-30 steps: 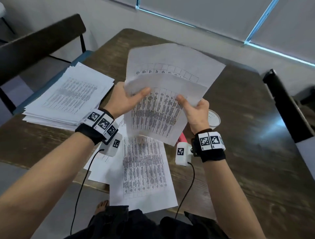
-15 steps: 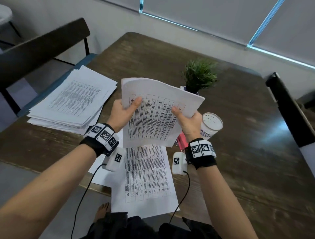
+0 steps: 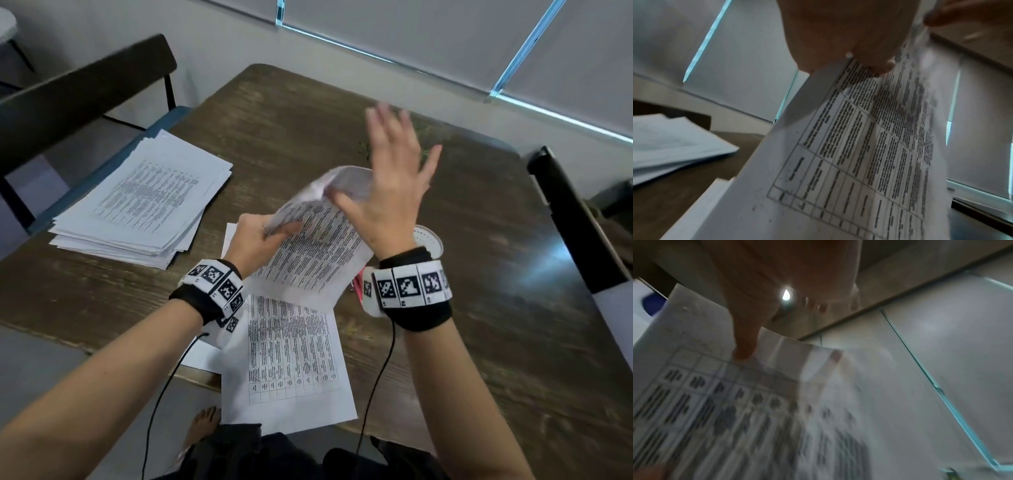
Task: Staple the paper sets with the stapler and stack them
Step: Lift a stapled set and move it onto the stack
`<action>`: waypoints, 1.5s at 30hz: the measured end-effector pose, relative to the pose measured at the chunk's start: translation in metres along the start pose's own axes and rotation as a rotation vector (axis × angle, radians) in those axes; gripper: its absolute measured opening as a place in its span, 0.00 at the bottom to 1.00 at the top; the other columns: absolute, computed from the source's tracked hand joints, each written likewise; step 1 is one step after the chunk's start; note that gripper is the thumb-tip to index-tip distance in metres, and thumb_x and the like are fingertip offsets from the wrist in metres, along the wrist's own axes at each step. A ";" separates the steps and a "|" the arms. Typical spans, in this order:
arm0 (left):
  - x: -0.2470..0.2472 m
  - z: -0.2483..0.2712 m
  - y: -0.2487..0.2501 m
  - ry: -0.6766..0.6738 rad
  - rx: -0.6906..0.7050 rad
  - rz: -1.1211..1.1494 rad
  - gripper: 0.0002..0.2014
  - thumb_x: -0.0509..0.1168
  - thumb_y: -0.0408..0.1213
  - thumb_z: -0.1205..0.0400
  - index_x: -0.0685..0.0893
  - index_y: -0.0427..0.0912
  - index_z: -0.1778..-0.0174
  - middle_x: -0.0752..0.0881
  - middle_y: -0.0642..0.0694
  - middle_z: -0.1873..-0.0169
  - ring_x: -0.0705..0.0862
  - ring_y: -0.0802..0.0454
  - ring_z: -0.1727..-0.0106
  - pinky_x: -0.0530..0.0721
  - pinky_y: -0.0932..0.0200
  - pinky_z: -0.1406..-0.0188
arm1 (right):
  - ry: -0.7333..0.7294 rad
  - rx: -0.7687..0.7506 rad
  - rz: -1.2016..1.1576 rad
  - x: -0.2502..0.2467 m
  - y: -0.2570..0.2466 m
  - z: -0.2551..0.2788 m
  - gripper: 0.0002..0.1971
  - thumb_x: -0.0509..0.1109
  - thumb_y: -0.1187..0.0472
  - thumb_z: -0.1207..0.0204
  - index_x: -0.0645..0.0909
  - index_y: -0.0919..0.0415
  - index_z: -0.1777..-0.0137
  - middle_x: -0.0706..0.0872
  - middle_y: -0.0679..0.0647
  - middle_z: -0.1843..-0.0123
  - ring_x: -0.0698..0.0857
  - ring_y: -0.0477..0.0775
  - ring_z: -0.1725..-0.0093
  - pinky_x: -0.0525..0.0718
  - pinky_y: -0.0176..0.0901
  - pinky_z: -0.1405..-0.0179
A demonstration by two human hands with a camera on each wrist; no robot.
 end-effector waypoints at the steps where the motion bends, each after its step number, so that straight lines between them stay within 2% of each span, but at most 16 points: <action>1: 0.002 -0.001 0.005 -0.030 0.030 -0.005 0.09 0.74 0.40 0.23 0.87 0.57 0.68 0.83 0.61 0.78 0.79 0.64 0.77 0.78 0.66 0.76 | -0.070 -0.057 -0.022 0.004 -0.005 -0.006 0.34 0.73 0.40 0.30 0.76 0.55 0.26 0.78 0.52 0.26 0.72 0.55 0.23 0.45 0.74 0.23; 2: 0.003 0.000 0.011 -0.054 0.063 0.000 0.02 0.74 0.40 0.22 0.89 0.52 0.60 0.86 0.59 0.71 0.84 0.64 0.72 0.82 0.66 0.71 | -0.096 -0.088 -0.099 0.005 -0.008 -0.009 0.23 0.73 0.44 0.27 0.83 0.55 0.35 0.86 0.49 0.36 0.81 0.55 0.32 0.54 0.76 0.24; 3: 0.002 -0.001 0.014 -0.053 0.095 -0.008 0.03 0.73 0.40 0.22 0.90 0.48 0.54 0.88 0.55 0.66 0.87 0.62 0.66 0.85 0.65 0.67 | -0.081 -0.094 -0.198 0.004 -0.009 -0.012 0.14 0.73 0.49 0.24 0.87 0.55 0.44 0.90 0.47 0.46 0.88 0.53 0.44 0.67 0.75 0.28; 4: 0.001 -0.001 0.014 -0.046 0.140 -0.028 0.06 0.72 0.40 0.21 0.90 0.44 0.51 0.90 0.50 0.64 0.88 0.58 0.63 0.85 0.63 0.65 | -0.039 -0.074 -0.281 0.001 -0.007 -0.014 0.10 0.72 0.51 0.23 0.88 0.56 0.49 0.91 0.46 0.53 0.89 0.52 0.54 0.80 0.69 0.39; 6: -0.003 0.001 0.005 -0.025 0.221 -0.086 0.08 0.69 0.37 0.18 0.91 0.37 0.53 0.90 0.41 0.66 0.86 0.52 0.67 0.83 0.59 0.71 | 0.036 0.014 -0.375 -0.006 0.001 -0.016 0.08 0.72 0.52 0.21 0.90 0.55 0.52 0.91 0.44 0.58 0.89 0.49 0.63 0.87 0.55 0.60; 8: -0.007 0.007 -0.008 -0.020 0.238 -0.151 0.08 0.67 0.34 0.17 0.89 0.36 0.60 0.83 0.42 0.78 0.79 0.56 0.76 0.72 0.63 0.81 | 0.073 0.158 -0.410 -0.011 0.018 -0.016 0.08 0.73 0.52 0.22 0.91 0.52 0.50 0.91 0.42 0.57 0.89 0.44 0.62 0.88 0.48 0.63; 10: -0.013 0.013 -0.023 0.005 0.186 -0.182 0.10 0.66 0.30 0.16 0.88 0.35 0.62 0.75 0.59 0.81 0.76 0.69 0.77 0.68 0.73 0.78 | 0.073 0.306 -0.364 -0.013 0.039 -0.012 0.09 0.73 0.49 0.23 0.90 0.47 0.48 0.89 0.37 0.57 0.88 0.40 0.59 0.86 0.41 0.60; 12: -0.022 0.014 -0.041 0.009 0.095 -0.164 0.10 0.65 0.29 0.16 0.87 0.36 0.63 0.76 0.64 0.81 0.77 0.73 0.74 0.69 0.77 0.73 | 0.051 0.428 -0.322 -0.010 0.058 -0.005 0.10 0.72 0.45 0.23 0.90 0.45 0.47 0.88 0.35 0.59 0.87 0.39 0.57 0.85 0.40 0.57; 16: -0.038 0.013 -0.071 -0.011 -0.074 0.014 0.13 0.68 0.49 0.18 0.89 0.45 0.61 0.89 0.51 0.65 0.83 0.51 0.64 0.81 0.53 0.60 | 0.039 0.643 -0.300 -0.002 0.086 0.014 0.11 0.72 0.43 0.24 0.89 0.44 0.46 0.91 0.39 0.55 0.87 0.41 0.53 0.85 0.44 0.50; 19: -0.048 0.015 -0.074 0.093 -0.176 0.256 0.03 0.73 0.40 0.21 0.93 0.48 0.57 0.91 0.40 0.58 0.87 0.45 0.57 0.86 0.44 0.48 | 0.045 0.713 -0.334 0.002 0.101 0.026 0.11 0.72 0.46 0.24 0.90 0.47 0.46 0.90 0.41 0.57 0.88 0.45 0.53 0.86 0.48 0.49; 23: -0.051 0.018 -0.071 0.164 -0.267 0.395 0.05 0.73 0.32 0.22 0.93 0.47 0.60 0.92 0.43 0.60 0.89 0.46 0.57 0.88 0.47 0.49 | 0.047 0.753 -0.391 0.010 0.112 0.037 0.12 0.72 0.48 0.24 0.90 0.50 0.47 0.91 0.43 0.56 0.89 0.46 0.53 0.88 0.51 0.50; 27: -0.054 0.019 -0.067 0.196 -0.253 0.315 0.07 0.69 0.31 0.18 0.90 0.47 0.57 0.92 0.51 0.63 0.88 0.55 0.58 0.88 0.57 0.55 | 0.044 0.787 -0.490 0.021 0.120 0.052 0.12 0.72 0.49 0.25 0.91 0.54 0.49 0.92 0.44 0.58 0.88 0.45 0.57 0.89 0.53 0.51; 31: -0.056 0.016 -0.088 0.107 -0.242 0.039 0.07 0.66 0.37 0.18 0.90 0.49 0.52 0.91 0.46 0.55 0.88 0.44 0.50 0.87 0.43 0.45 | -0.011 0.869 -0.504 0.037 0.120 0.081 0.11 0.71 0.56 0.21 0.89 0.62 0.45 0.91 0.50 0.52 0.86 0.45 0.53 0.84 0.39 0.49; 36: -0.048 0.017 -0.087 -0.002 -0.206 -0.319 0.17 0.65 0.26 0.19 0.82 0.39 0.33 0.86 0.41 0.39 0.83 0.43 0.36 0.78 0.50 0.30 | -0.080 0.944 -0.623 0.059 0.116 0.110 0.10 0.72 0.56 0.23 0.90 0.61 0.49 0.91 0.52 0.55 0.86 0.48 0.55 0.87 0.55 0.45; 40: -0.013 0.009 -0.040 -0.127 -0.020 -0.479 0.24 0.69 0.46 0.19 0.79 0.41 0.28 0.82 0.44 0.32 0.79 0.46 0.31 0.74 0.49 0.29 | -0.153 0.902 -0.732 0.067 0.098 0.106 0.10 0.71 0.49 0.28 0.91 0.53 0.57 0.91 0.49 0.60 0.85 0.50 0.59 0.86 0.58 0.51; 45: 0.022 -0.006 0.020 -0.143 0.081 -0.247 0.26 0.69 0.55 0.20 0.78 0.46 0.28 0.84 0.50 0.35 0.81 0.54 0.34 0.78 0.52 0.31 | -0.231 0.762 -0.781 0.068 0.069 0.086 0.11 0.72 0.51 0.27 0.91 0.53 0.51 0.92 0.50 0.58 0.89 0.55 0.57 0.88 0.62 0.49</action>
Point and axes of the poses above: each hand's wrist, its own z-axis away from the middle knuckle, its own x-axis out of the palm, y = z × x, the point moved 6 cm from there along -z, towards the middle knuckle
